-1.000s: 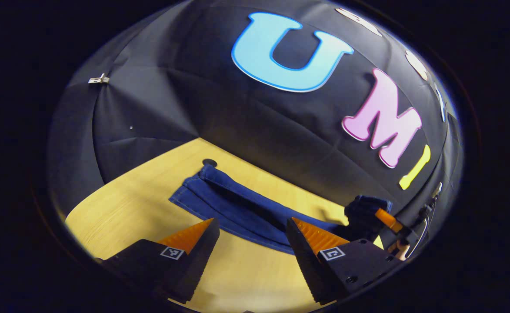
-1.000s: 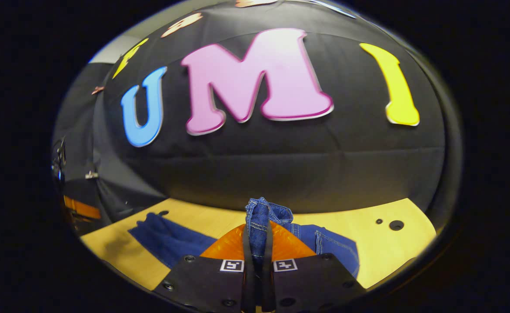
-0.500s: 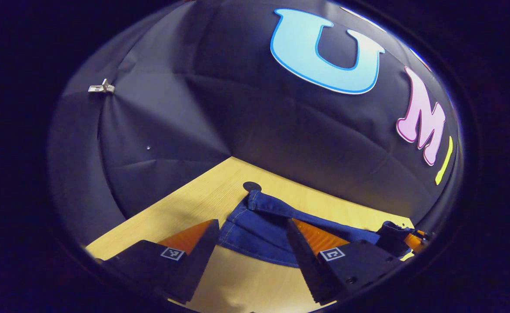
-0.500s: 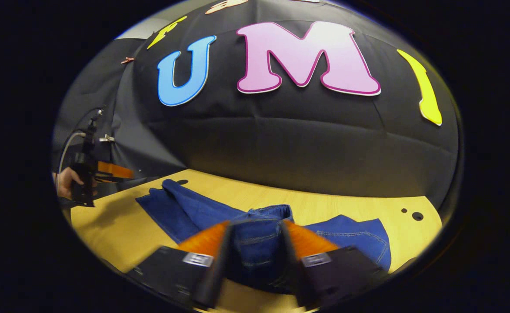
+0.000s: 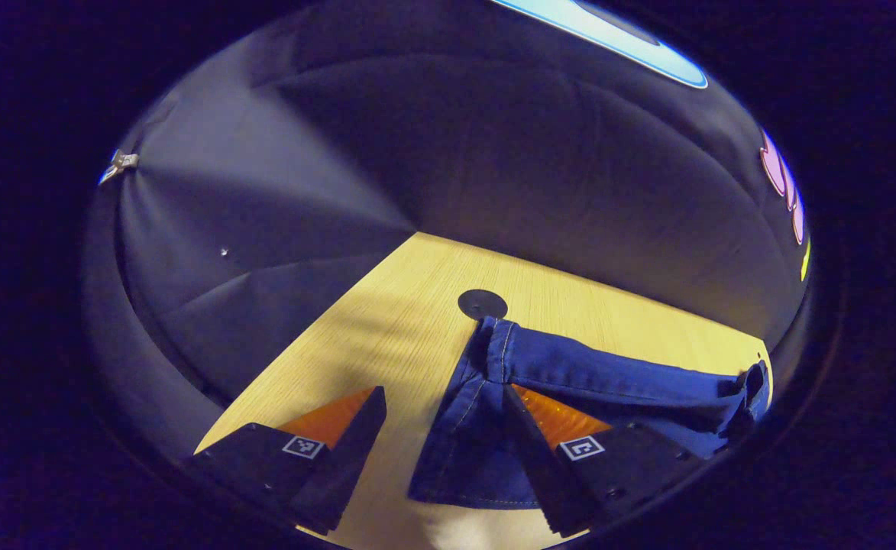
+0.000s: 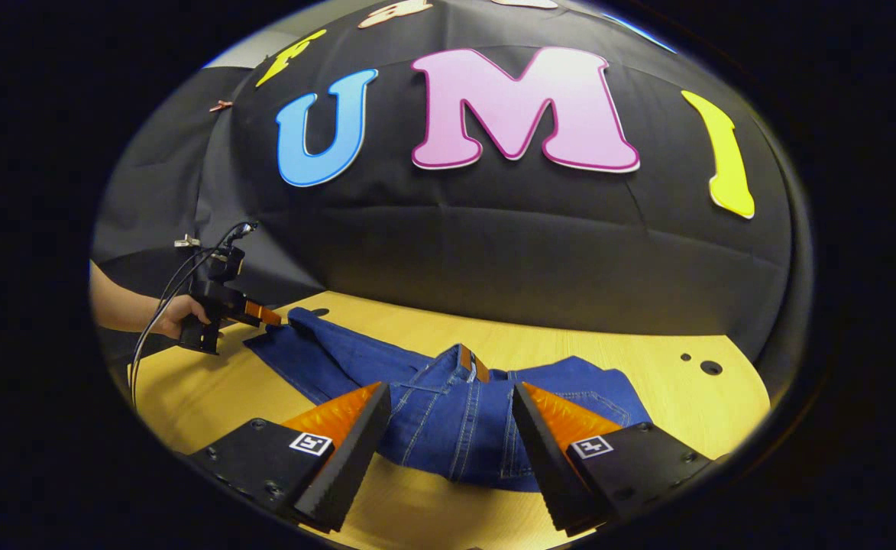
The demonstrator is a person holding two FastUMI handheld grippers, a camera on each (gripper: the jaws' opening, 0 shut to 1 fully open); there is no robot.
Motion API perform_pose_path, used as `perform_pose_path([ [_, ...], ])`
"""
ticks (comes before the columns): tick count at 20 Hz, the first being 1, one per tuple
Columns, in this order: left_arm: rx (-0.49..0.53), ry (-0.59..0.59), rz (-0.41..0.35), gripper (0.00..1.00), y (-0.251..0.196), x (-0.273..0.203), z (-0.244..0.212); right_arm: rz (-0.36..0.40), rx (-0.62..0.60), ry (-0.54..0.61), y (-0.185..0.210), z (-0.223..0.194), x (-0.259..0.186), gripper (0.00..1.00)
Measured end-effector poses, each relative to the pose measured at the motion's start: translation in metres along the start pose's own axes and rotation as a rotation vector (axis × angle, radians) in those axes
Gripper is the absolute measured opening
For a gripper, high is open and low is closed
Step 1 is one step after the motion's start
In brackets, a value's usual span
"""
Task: Grasp the waist and the cuffs of the jeans and fold them to make the two legs overlap; first hold the waist and fold one-third of the jeans toward the cuffs, then hold the cuffs and fold the remaining one-third in the same direction to finish folding.
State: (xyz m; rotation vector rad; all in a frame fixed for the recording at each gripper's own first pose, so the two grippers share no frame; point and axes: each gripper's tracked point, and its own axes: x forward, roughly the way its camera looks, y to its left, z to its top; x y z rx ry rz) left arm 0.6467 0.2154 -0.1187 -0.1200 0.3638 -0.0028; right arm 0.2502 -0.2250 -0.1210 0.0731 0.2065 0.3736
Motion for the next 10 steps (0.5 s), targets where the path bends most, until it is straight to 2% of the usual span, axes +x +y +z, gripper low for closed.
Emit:
perform_pose_path([
  [4,0.045,0.041,0.002,0.96,-0.009,0.015,-0.012,-0.052,0.04,0.051,-0.023,-0.019,-0.004,0.97],
  [6,0.057,0.066,-0.052,0.96,-0.02,0.014,-0.015,-0.074,0.07,0.075,-0.032,-0.028,-0.006,0.97],
  [7,0.057,0.071,-0.053,0.87,-0.022,0.011,-0.016,-0.082,0.087,0.084,-0.036,-0.033,-0.008,0.97],
  [9,0.07,0.082,-0.044,0.75,-0.024,0.013,-0.019,-0.093,0.115,0.092,-0.04,-0.038,-0.01,0.99],
  [10,0.082,0.085,-0.033,0.75,-0.023,0.015,-0.021,-0.096,0.122,0.102,-0.041,-0.042,-0.011,0.98],
])
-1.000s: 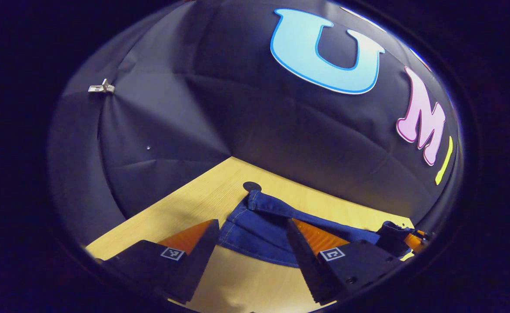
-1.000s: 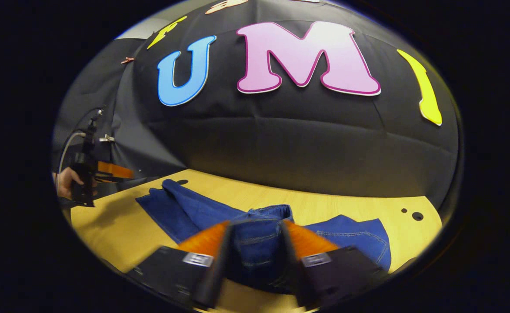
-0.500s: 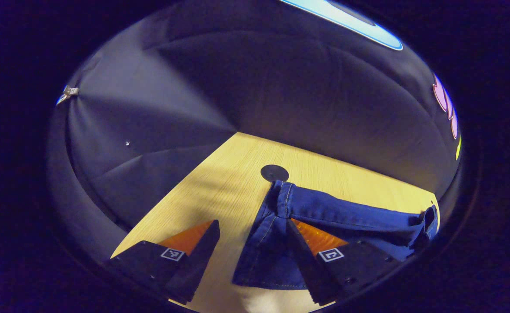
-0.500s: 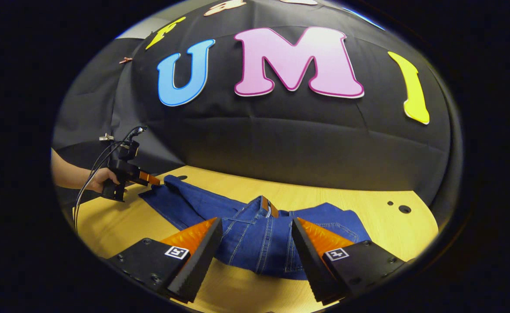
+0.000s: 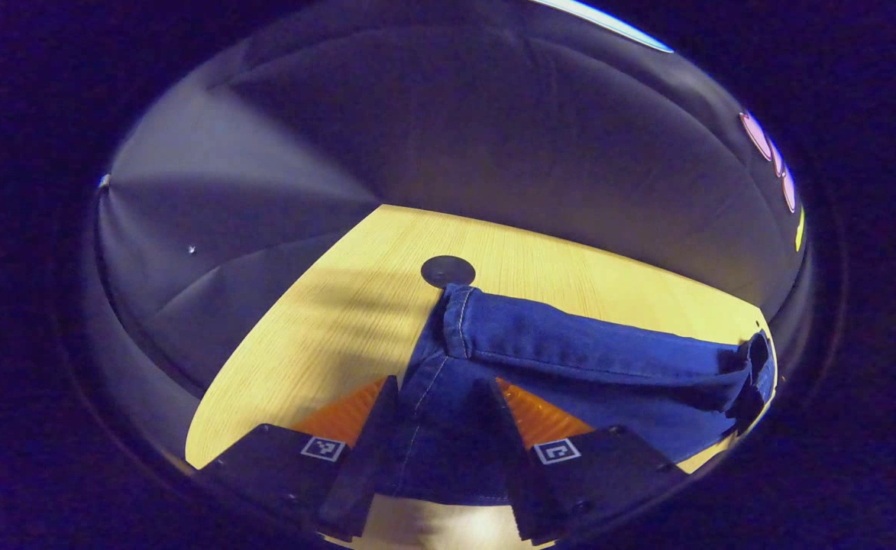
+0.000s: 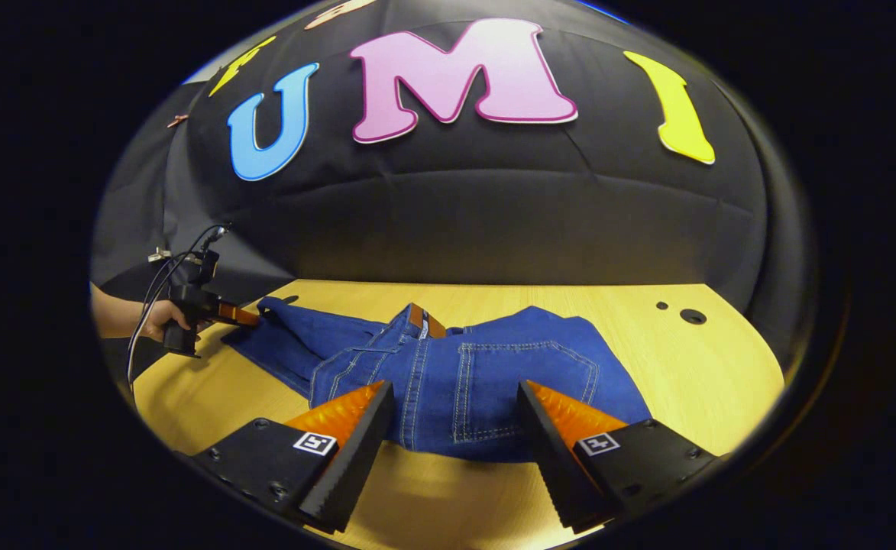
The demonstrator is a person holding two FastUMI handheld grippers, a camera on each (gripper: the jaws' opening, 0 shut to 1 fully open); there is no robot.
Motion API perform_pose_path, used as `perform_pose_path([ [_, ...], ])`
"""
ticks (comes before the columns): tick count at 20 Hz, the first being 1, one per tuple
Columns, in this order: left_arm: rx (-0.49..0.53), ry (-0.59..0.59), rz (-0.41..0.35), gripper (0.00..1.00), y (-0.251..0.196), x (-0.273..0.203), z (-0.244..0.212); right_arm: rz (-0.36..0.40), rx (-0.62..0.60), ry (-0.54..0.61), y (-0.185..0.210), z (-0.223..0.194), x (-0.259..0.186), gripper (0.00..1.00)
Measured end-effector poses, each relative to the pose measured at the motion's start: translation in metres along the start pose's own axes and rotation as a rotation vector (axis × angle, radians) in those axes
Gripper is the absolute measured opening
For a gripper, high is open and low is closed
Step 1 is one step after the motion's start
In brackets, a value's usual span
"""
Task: Grasp the waist and the cuffs of the jeans and fold them to make the two legs overlap; first hold the waist and fold one-third of the jeans toward the cuffs, then hold the cuffs and fold the remaining one-third in the same direction to finish folding.
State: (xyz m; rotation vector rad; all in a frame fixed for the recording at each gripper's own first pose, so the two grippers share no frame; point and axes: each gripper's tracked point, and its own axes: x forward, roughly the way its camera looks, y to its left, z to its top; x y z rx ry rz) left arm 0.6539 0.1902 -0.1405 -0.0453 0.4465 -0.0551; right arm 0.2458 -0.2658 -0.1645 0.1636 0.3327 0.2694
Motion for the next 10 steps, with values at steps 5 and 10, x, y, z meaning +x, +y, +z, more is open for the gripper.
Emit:
perform_pose_path([
  [5,-0.106,-0.028,-0.044,0.28,-0.014,0.001,-0.001,0.002,-0.002,0.029,0.0,-0.013,-0.004,0.98],
  [10,-0.21,-0.004,-0.134,0.07,-0.024,0.0,-0.003,0.004,-0.005,0.041,0.0,-0.019,-0.007,0.98],
])
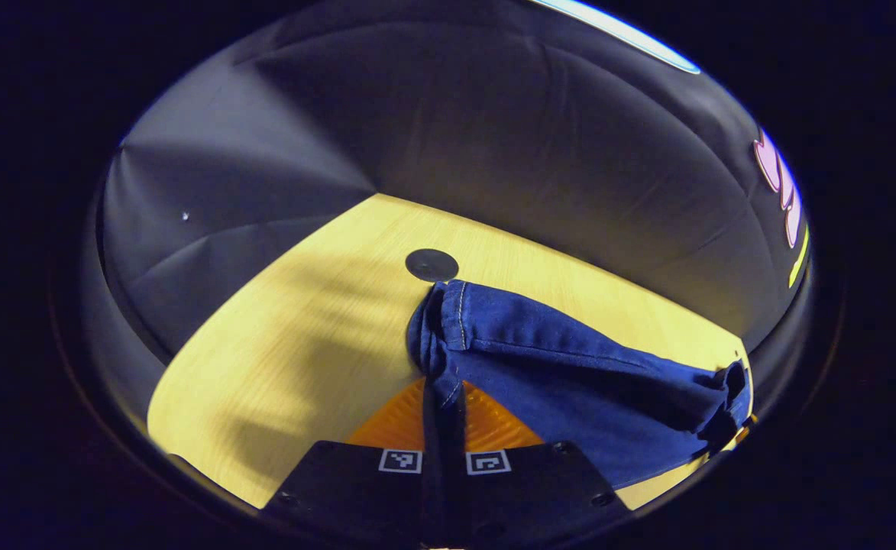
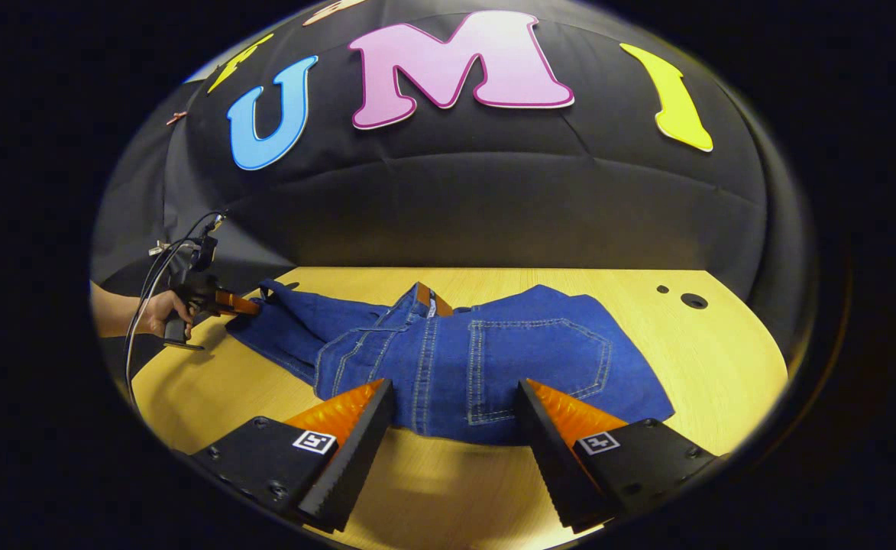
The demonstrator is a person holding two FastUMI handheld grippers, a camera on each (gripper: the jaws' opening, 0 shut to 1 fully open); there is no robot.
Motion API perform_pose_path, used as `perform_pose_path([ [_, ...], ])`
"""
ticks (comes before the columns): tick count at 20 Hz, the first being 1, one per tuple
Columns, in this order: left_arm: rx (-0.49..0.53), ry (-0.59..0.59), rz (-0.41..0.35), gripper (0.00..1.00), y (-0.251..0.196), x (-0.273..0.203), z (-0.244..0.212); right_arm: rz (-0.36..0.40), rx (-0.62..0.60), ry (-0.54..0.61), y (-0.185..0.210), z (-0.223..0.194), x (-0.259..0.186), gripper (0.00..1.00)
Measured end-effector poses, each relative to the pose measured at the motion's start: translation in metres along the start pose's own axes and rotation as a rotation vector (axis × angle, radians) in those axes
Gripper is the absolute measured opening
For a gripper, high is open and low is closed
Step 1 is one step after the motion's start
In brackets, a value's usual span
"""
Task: Grasp the waist and the cuffs of the jeans and fold them to make the two legs overlap; first hold the waist and fold one-third of the jeans toward the cuffs, then hold the cuffs and fold the remaining one-third in the same direction to finish folding.
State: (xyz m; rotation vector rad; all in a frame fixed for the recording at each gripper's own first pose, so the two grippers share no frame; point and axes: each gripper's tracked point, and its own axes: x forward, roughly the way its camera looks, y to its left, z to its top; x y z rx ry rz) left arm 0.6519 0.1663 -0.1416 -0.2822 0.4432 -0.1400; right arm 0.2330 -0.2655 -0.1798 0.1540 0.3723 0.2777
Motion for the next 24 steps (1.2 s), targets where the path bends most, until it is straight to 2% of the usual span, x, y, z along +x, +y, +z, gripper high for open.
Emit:
perform_pose_path([
  [3,-0.156,0.002,-0.06,0.06,-0.007,-0.002,0.002,-0.009,0.002,-0.006,-0.005,0.005,-0.002,0.98],
  [7,-0.269,-0.096,-0.154,0.06,-0.024,-0.03,0.033,-0.056,-0.005,-0.043,-0.029,0.021,-0.013,0.98],
  [13,-0.24,-0.223,-0.299,0.06,-0.062,-0.122,0.089,-0.151,0.02,-0.056,-0.076,0.03,-0.035,0.98],
  [17,-0.257,-0.251,-0.392,0.06,-0.139,-0.17,0.106,-0.181,0.053,-0.072,-0.094,0.043,-0.054,1.0],
  [20,-0.166,-0.252,-0.438,0.06,-0.222,-0.193,0.102,-0.206,0.037,-0.084,-0.111,0.051,-0.072,0.98],
  [24,-0.03,-0.21,-0.487,0.06,-0.328,-0.201,0.061,-0.239,0.065,-0.1,-0.134,0.058,-0.094,0.98],
])
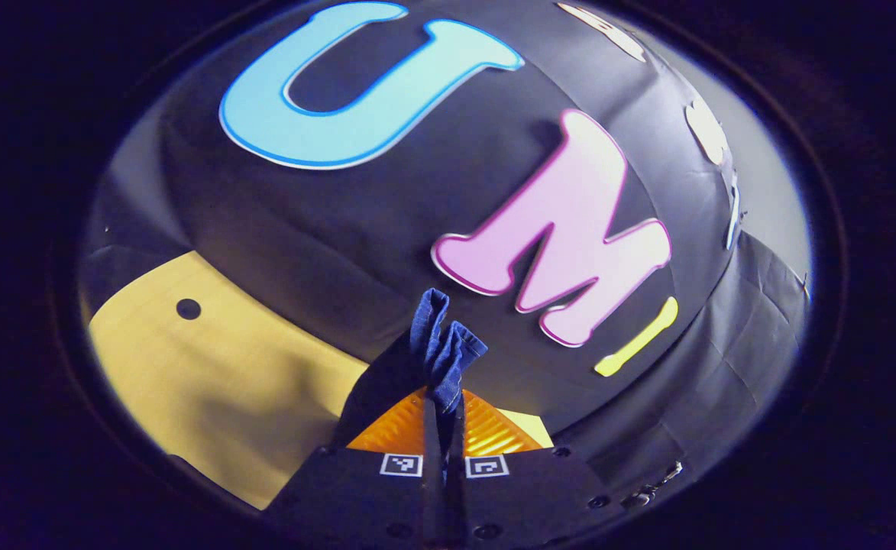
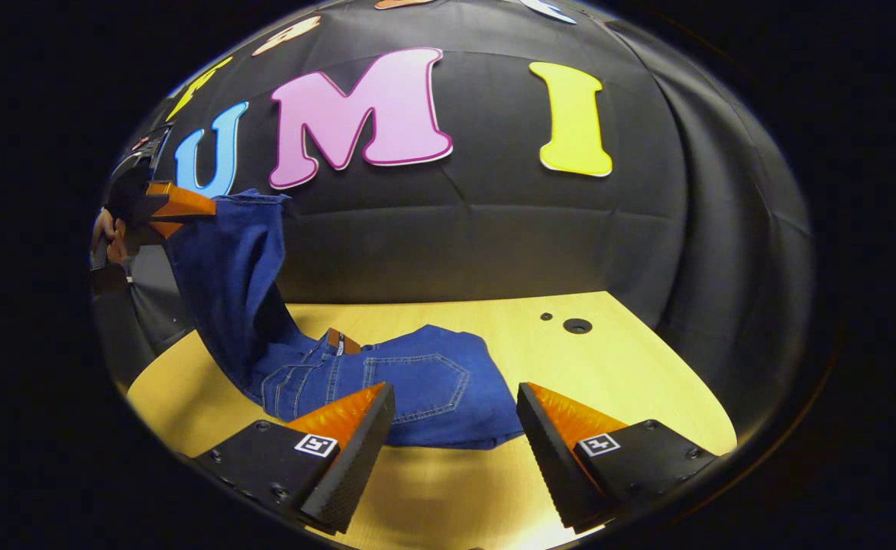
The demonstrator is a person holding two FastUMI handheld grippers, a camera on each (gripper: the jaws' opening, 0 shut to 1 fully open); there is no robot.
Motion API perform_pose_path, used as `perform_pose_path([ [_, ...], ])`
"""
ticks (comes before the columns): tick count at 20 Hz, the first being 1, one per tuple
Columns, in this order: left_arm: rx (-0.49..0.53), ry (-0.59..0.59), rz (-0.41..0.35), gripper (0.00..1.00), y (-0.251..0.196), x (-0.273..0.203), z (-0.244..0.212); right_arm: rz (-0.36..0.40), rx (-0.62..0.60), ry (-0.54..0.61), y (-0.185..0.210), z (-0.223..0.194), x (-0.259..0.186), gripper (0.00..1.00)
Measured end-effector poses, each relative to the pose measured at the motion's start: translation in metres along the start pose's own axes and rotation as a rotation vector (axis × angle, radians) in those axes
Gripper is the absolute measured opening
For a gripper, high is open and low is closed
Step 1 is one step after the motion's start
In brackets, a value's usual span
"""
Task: Grasp the waist and the cuffs of the jeans and fold them to make the two legs overlap; first hold the waist and fold one-third of the jeans toward the cuffs, then hold the cuffs and fold the remaining one-third in the same direction to finish folding.
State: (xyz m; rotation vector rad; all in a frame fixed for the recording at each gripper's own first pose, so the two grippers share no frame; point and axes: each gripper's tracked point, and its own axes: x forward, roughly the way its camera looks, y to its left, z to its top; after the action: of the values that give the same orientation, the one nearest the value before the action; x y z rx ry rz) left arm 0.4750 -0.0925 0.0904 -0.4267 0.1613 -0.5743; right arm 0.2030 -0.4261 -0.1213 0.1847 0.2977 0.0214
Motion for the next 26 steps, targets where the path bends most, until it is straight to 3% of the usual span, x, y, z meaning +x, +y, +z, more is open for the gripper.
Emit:
perform_pose_path([
  [3,0.054,0.078,-0.039,0.06,-0.061,0.04,-0.058,-0.037,0.017,-0.007,-0.024,0.001,-0.012,0.98],
  [7,0.108,0.183,-0.064,0.06,-0.113,0.105,-0.172,-0.085,0.026,0.001,-0.057,-0.006,-0.029,0.98],
  [12,0.251,0.268,0.002,0.07,-0.106,0.162,-0.295,-0.148,0.066,0.014,-0.091,-0.017,-0.057,0.98],
  [14,0.234,0.298,-0.009,0.12,-0.107,0.161,-0.318,-0.166,0.07,0.018,-0.1,-0.021,-0.065,0.98],
  [15,0.214,0.311,-0.025,0.21,-0.11,0.163,-0.328,-0.17,0.072,0.018,-0.101,-0.02,-0.071,0.98],
  [16,0.199,0.308,-0.042,0.22,-0.112,0.16,-0.326,-0.169,0.075,0.017,-0.099,-0.018,-0.074,0.97],
  [18,0.201,0.241,-0.051,0.85,-0.113,0.148,-0.302,-0.16,0.077,0.011,-0.092,-0.015,-0.08,0.98],
  [19,0.213,0.195,-0.051,0.97,-0.114,0.136,-0.285,-0.149,0.075,0.01,-0.084,-0.01,-0.085,0.98],
  [22,0.284,0.072,-0.028,0.96,-0.106,0.085,-0.231,-0.111,0.047,-0.021,-0.056,0.013,-0.097,0.98],
  [26,0.429,-0.085,0.072,0.96,-0.081,-0.015,-0.153,-0.072,0.01,-0.103,-0.017,0.067,-0.126,0.98],
])
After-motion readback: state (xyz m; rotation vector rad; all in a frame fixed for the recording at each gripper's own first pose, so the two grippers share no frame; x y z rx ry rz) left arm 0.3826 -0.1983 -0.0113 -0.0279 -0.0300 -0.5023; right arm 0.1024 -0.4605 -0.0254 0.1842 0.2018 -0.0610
